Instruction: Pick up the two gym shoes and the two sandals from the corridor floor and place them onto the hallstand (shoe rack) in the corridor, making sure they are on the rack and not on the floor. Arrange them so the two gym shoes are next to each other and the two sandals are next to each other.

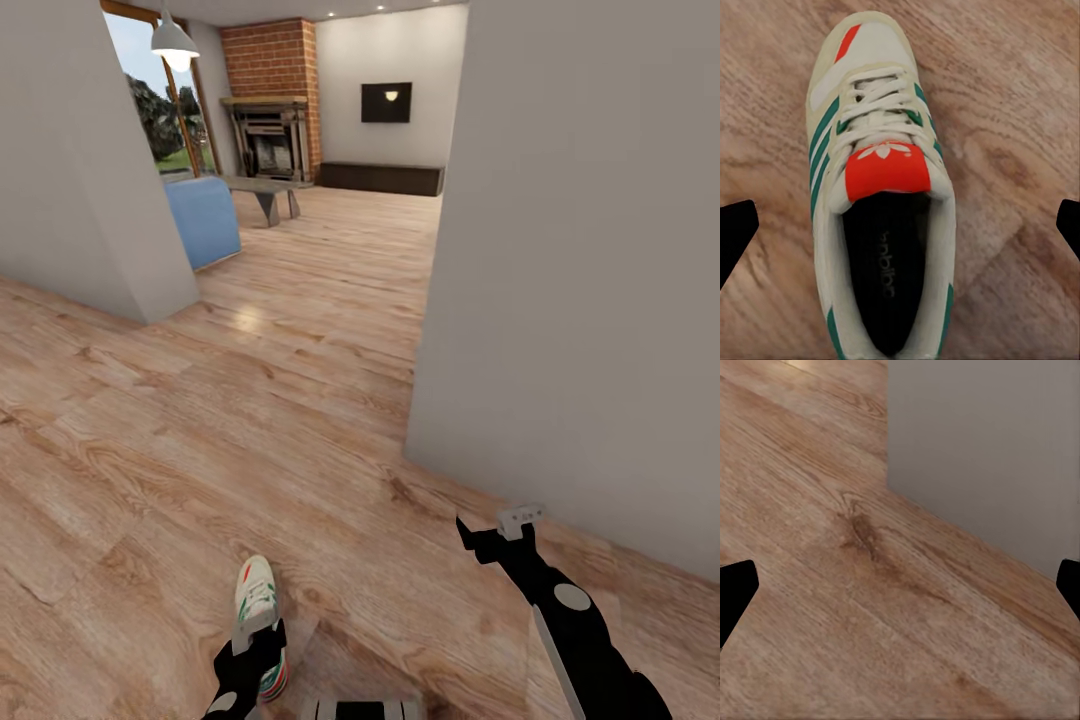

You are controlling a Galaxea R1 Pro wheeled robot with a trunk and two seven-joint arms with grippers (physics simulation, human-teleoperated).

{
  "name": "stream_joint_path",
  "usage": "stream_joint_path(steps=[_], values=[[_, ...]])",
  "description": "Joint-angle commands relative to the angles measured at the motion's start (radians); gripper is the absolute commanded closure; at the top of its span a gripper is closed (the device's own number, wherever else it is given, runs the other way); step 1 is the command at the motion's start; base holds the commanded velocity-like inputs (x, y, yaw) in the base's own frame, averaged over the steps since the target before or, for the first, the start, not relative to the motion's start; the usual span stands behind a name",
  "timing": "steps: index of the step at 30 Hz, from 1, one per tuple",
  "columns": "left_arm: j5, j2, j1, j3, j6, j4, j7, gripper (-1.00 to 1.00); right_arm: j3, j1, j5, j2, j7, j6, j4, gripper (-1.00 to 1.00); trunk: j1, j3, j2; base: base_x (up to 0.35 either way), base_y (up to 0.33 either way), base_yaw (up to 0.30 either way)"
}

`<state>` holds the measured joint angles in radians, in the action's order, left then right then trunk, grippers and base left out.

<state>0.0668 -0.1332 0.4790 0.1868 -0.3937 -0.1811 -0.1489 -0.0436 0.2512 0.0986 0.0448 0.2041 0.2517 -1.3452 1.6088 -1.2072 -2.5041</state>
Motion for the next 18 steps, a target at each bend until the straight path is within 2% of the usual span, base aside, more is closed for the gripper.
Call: stream_joint_path(steps=[1, 8, 18], values=[[0.007, 0.000, 0.000, 0.000, -0.004, 0.000, 0.000, -1.00, -0.002, 0.000, 0.010, 0.000, 0.008, 0.005, -0.002, -1.00, 0.000, -0.006, -0.001, 0.000, 0.000, 0.000], [0.007, 0.000, 0.000, 0.000, -0.004, 0.001, 0.000, -1.00, -0.002, 0.000, 0.010, 0.000, 0.008, 0.005, -0.002, -1.00, 0.003, -0.045, -0.002, 0.000, 0.000, 0.000], [0.007, 0.000, 0.001, -0.001, -0.004, 0.000, 0.000, -1.00, -0.002, 0.000, 0.009, 0.000, 0.008, 0.003, -0.003, -1.00, 0.003, -0.054, -0.002, 0.000, 0.000, 0.000]])
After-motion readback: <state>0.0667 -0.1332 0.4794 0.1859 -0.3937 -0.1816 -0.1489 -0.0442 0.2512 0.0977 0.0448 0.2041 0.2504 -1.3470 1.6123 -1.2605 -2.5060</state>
